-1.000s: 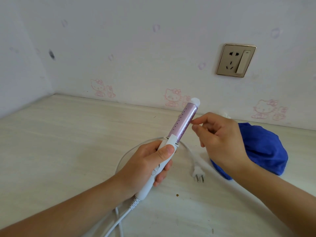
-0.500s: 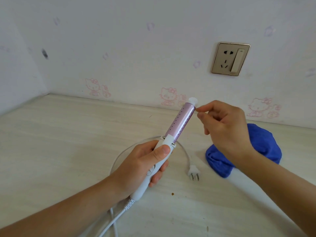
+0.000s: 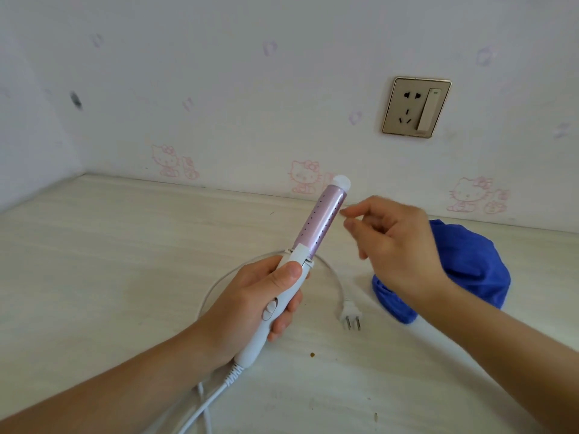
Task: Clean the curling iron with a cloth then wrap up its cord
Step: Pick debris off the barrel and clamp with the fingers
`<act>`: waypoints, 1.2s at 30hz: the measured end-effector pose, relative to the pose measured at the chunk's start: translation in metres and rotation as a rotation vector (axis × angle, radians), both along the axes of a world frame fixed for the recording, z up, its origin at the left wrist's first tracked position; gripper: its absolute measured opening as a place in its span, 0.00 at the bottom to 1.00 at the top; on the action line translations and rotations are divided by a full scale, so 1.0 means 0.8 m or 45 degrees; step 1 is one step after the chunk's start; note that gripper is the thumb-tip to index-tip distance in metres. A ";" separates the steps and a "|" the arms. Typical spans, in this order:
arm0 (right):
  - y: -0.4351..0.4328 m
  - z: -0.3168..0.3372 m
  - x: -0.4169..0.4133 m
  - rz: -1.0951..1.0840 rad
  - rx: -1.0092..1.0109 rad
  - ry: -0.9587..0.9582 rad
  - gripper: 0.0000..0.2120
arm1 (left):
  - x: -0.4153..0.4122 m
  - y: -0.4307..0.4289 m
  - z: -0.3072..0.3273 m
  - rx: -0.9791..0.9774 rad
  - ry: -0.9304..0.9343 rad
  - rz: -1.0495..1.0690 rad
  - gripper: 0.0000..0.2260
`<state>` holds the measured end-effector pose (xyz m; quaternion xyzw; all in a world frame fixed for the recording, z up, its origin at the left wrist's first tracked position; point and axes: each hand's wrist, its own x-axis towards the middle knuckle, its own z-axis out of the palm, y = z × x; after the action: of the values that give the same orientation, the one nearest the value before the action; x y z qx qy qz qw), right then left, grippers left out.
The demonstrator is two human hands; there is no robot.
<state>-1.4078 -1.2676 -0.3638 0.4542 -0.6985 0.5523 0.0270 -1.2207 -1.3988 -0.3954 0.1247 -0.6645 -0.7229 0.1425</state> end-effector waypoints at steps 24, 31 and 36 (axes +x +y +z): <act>0.003 0.014 -0.006 -0.042 0.015 0.034 0.07 | -0.002 -0.004 -0.006 0.167 0.050 -0.059 0.30; -0.001 -0.016 0.039 0.134 0.143 0.159 0.06 | -0.001 -0.005 -0.006 0.182 0.072 -0.036 0.29; 0.003 0.014 -0.005 -0.041 0.029 0.031 0.08 | -0.002 -0.004 -0.005 0.194 0.045 -0.056 0.30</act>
<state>-1.4115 -1.2655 -0.3525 0.4499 -0.7117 0.5382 0.0391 -1.2219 -1.4021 -0.3995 0.1078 -0.6076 -0.7763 0.1286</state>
